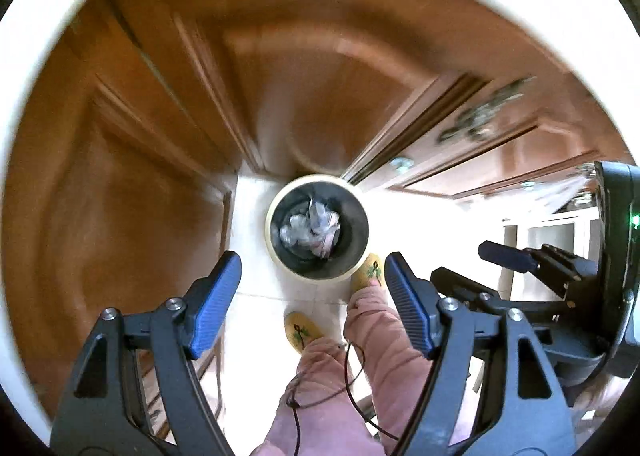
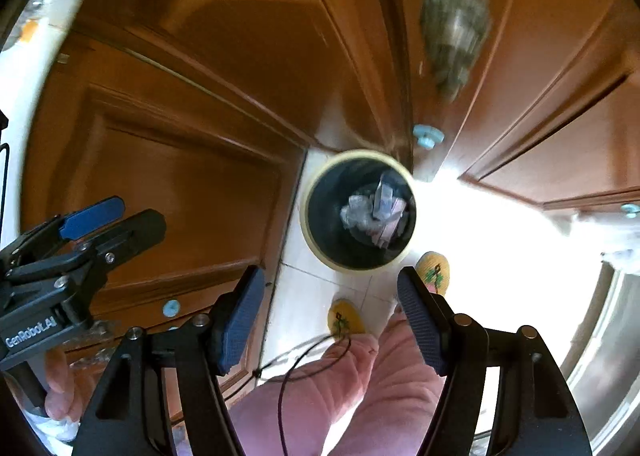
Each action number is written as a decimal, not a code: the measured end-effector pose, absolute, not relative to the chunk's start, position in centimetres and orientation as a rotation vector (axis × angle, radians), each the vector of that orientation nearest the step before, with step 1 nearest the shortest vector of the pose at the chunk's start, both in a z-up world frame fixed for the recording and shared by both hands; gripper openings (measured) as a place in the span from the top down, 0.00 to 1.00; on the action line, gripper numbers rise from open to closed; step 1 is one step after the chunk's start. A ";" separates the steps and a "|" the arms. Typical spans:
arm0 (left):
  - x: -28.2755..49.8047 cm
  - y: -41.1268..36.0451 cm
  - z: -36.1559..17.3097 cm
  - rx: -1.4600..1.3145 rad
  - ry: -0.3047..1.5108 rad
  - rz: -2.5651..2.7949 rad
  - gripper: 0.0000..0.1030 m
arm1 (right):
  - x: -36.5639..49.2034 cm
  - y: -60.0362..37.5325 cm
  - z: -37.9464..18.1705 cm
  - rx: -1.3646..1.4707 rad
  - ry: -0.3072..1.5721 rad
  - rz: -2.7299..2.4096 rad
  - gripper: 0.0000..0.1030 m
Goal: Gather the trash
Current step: 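Raise both tools back over the counter toward the remaining trash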
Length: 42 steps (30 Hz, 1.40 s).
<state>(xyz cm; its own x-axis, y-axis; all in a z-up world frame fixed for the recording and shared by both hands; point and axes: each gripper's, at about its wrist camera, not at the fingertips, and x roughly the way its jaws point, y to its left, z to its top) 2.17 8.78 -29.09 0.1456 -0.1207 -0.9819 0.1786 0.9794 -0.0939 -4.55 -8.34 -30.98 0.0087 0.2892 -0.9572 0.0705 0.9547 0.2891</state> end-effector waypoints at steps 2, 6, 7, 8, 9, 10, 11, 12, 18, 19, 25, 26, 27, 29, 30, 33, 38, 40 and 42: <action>1.9 8.6 -26.1 0.062 1.371 -0.227 0.31 | -4.7 -8.4 -28.3 0.273 1.524 0.174 0.32; 1.4 8.5 -20.1 0.060 1.297 -0.239 0.31 | -5.1 -8.4 -22.0 0.256 1.434 0.170 0.32; 1.3 8.6 -18.9 0.055 1.277 -0.242 0.31 | -5.2 -8.4 -20.4 0.254 1.408 0.167 0.32; 1.2 8.6 -17.4 0.051 1.256 -0.243 0.31 | -5.3 -8.5 -19.0 0.253 1.385 0.164 0.32; 1.2 8.7 -16.1 0.049 1.237 -0.245 0.31 | -5.4 -8.5 -17.3 0.253 1.357 0.160 0.32; 1.1 8.7 -14.8 0.047 1.215 -0.248 0.31 | -5.5 -8.5 -15.9 0.250 1.330 0.156 0.32; 1.0 8.9 -13.4 0.047 1.192 -0.253 0.31 | -5.6 -8.6 -14.4 0.246 1.306 0.153 0.32; 1.0 8.9 -12.2 0.048 1.170 -0.256 0.31 | -5.7 -8.7 -13.3 0.242 1.284 0.152 0.32; 1.2 8.5 -4.9 0.055 1.031 -0.279 0.31 | -4.8 -9.0 -6.0 0.224 1.139 0.119 0.32; 1.3 8.5 -3.9 0.057 1.012 -0.284 0.31 | -4.6 -9.2 -4.8 0.223 1.117 0.108 0.32; 2.5 6.9 1.1 0.097 0.895 -0.296 0.31 | -2.3 -10.1 1.5 0.210 1.027 0.073 0.32; 2.7 6.7 1.6 0.100 0.881 -0.295 0.31 | -1.8 -10.4 2.4 0.210 1.017 0.072 0.32; 3.4 6.4 2.4 0.106 0.867 -0.295 0.31 | -1.1 -10.8 3.3 0.209 1.009 0.069 0.32; 4.2 5.9 3.6 0.116 0.846 -0.295 0.31 | 0.3 -11.7 5.2 0.211 0.996 0.070 0.32; 4.8 5.5 4.2 0.121 0.836 -0.294 0.31 | 0.9 -12.1 6.1 0.213 0.991 0.070 0.32; 7.1 3.8 5.8 0.140 0.815 -0.286 0.31 | 4.2 -13.9 8.3 0.220 0.981 0.089 0.32; 13.1 1.1 6.3 0.138 0.828 -0.259 0.31 | 11.4 -17.0 10.5 0.216 0.970 0.135 0.31; 16.2 0.0 6.1 0.112 0.848 -0.246 0.31 | 14.9 -18.5 10.7 0.210 0.970 0.164 0.29; 19.4 -1.0 5.4 0.079 0.880 -0.236 0.31 | 18.3 -19.7 10.5 0.201 0.975 0.189 0.29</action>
